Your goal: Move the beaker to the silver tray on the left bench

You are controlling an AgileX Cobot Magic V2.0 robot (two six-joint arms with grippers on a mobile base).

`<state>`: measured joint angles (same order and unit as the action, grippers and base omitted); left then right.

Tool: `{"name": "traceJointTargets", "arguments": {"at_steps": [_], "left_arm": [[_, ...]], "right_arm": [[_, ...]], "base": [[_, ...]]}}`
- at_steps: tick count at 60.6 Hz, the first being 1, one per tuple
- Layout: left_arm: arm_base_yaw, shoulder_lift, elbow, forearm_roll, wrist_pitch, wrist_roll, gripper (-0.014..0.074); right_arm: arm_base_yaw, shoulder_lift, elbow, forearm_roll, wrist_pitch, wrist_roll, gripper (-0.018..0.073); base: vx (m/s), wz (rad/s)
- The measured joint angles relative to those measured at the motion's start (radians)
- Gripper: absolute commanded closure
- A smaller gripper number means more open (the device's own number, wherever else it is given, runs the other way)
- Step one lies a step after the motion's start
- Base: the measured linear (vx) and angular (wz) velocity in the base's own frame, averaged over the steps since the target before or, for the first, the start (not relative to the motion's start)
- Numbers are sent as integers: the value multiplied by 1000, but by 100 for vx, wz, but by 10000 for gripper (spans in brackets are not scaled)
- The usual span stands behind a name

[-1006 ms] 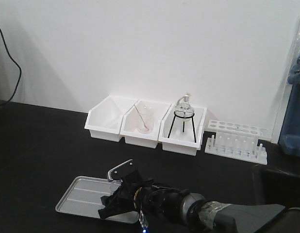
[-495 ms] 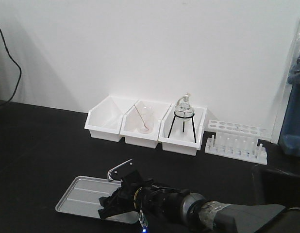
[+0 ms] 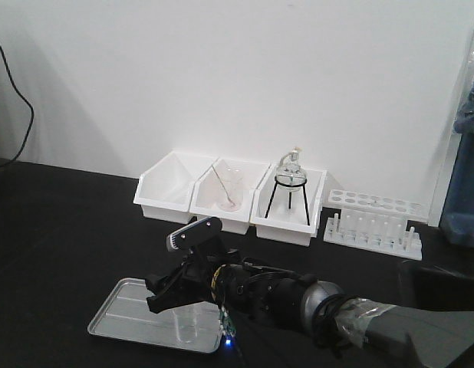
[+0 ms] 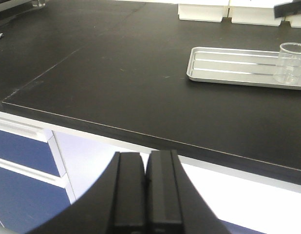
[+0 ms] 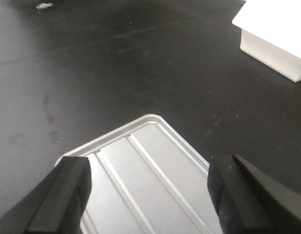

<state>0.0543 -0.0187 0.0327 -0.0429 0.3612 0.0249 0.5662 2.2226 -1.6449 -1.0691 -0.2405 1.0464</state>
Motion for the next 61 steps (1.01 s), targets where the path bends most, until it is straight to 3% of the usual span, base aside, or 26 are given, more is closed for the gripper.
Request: {"name": "traceJointTargets", "arguments": {"at_steps": [21,46,61], "left_arm": [[0,0,0,0,0,0,595],[0,0,0,0,0,0,595],[0,0,0,0,0,0,595]], "right_arm": [[0,-252,255,-8,-13,-4,-1],[0,-745,760,-11,-19,-18,0],[0,-973,970,-11,-19,-18,1]], "base": [[0,0],[0,0],[0,0]]}}
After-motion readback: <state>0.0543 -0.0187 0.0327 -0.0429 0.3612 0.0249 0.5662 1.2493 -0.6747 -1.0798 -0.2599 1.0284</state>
